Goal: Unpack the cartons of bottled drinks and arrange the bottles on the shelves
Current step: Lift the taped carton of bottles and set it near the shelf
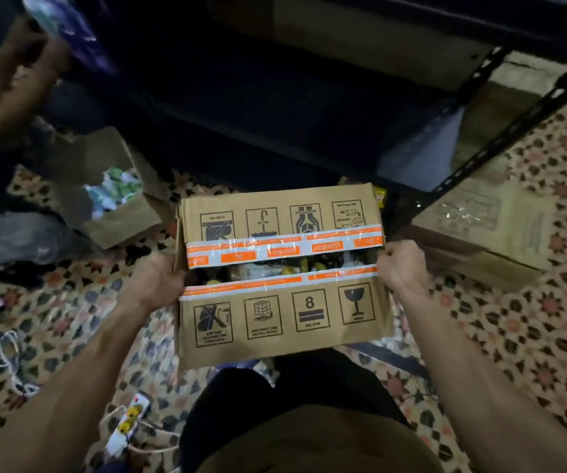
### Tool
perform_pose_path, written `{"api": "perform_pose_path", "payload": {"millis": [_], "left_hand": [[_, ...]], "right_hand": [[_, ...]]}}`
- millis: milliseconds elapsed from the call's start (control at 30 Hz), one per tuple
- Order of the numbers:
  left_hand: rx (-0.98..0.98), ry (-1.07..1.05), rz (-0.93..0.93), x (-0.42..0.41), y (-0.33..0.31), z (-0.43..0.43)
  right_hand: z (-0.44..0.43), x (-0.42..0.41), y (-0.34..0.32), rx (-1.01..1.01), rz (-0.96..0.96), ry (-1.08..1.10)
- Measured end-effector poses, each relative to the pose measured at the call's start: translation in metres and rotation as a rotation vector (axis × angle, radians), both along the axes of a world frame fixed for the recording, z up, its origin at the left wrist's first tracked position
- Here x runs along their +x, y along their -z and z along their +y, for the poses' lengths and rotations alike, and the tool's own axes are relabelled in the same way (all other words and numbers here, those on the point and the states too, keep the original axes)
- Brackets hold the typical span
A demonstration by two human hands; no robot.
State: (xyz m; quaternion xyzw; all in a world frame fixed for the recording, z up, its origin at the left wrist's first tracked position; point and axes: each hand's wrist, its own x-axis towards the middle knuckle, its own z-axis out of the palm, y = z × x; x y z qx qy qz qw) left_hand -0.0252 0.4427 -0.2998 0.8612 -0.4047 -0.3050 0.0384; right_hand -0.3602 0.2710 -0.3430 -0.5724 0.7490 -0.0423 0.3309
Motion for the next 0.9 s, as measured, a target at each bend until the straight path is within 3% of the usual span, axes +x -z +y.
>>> {"api": "perform_pose_path", "payload": {"millis": [533,900], "left_hand": [[0.003,0.311,-0.008,-0.02,0.008,-0.142],[0.077,0.587,0.057,0.011,0.057,-0.23]], "right_hand": [[0.008,-0.048,0.012,-0.033,-0.039,0.462],[0.034,-0.01,0.05,0.0,-0.006,0.846]]}}
